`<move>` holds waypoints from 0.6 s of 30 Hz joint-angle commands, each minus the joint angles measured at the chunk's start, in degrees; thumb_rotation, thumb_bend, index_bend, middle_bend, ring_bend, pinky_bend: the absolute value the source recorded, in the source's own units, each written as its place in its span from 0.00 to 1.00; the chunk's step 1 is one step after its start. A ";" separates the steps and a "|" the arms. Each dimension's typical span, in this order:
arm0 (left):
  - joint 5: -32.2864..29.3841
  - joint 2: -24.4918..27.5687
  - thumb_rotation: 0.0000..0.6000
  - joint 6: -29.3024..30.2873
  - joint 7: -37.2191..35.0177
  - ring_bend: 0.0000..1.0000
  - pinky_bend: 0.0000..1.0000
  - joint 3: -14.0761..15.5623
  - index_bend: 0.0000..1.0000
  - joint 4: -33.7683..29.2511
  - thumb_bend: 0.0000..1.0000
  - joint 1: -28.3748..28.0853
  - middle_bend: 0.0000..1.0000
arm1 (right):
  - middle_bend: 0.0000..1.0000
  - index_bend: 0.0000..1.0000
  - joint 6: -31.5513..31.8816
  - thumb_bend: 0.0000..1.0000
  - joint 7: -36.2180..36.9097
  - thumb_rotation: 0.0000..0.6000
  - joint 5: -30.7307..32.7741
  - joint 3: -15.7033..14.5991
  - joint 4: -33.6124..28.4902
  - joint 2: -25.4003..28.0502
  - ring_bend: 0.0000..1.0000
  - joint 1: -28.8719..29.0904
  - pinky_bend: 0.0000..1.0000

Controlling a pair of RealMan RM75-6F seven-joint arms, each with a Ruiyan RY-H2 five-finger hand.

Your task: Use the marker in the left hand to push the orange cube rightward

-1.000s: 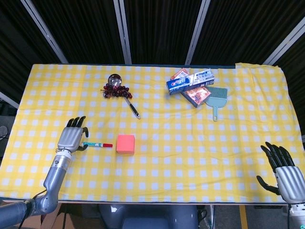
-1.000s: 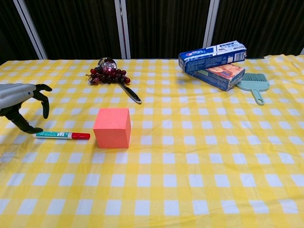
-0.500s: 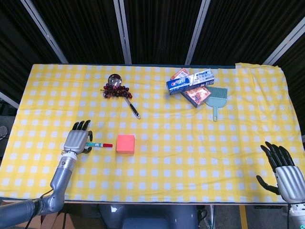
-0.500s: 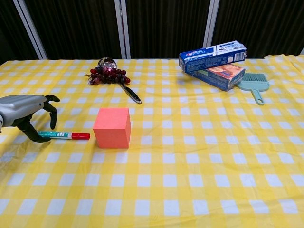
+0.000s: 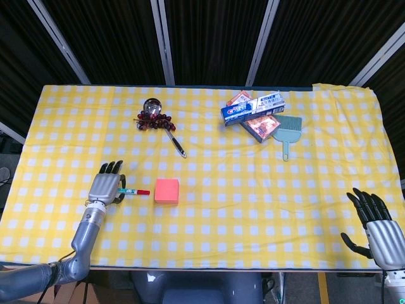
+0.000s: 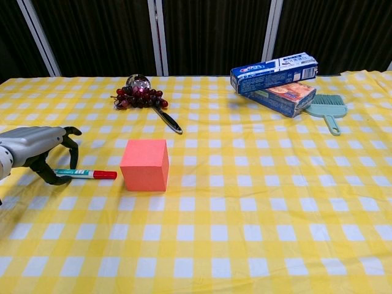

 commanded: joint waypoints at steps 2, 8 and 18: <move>-0.32 0.08 1.00 0.17 -0.17 0.00 0.05 0.14 0.54 -0.15 0.41 -0.06 0.02 | 0.00 0.00 0.02 0.34 -0.04 1.00 0.02 0.02 0.00 -0.01 0.00 -0.01 0.05; 0.49 0.58 1.00 0.98 -1.55 0.00 0.05 -0.15 0.56 -1.28 0.43 -0.07 0.03 | 0.00 0.00 0.10 0.34 0.00 1.00 0.03 0.04 -0.02 -0.03 0.00 -0.04 0.05; -0.01 2.42 1.00 2.14 -0.93 0.00 0.05 -0.98 0.57 -5.80 0.44 -0.95 0.05 | 0.00 0.00 0.11 0.34 -0.08 1.00 -0.08 0.00 -0.08 0.00 0.00 -0.03 0.05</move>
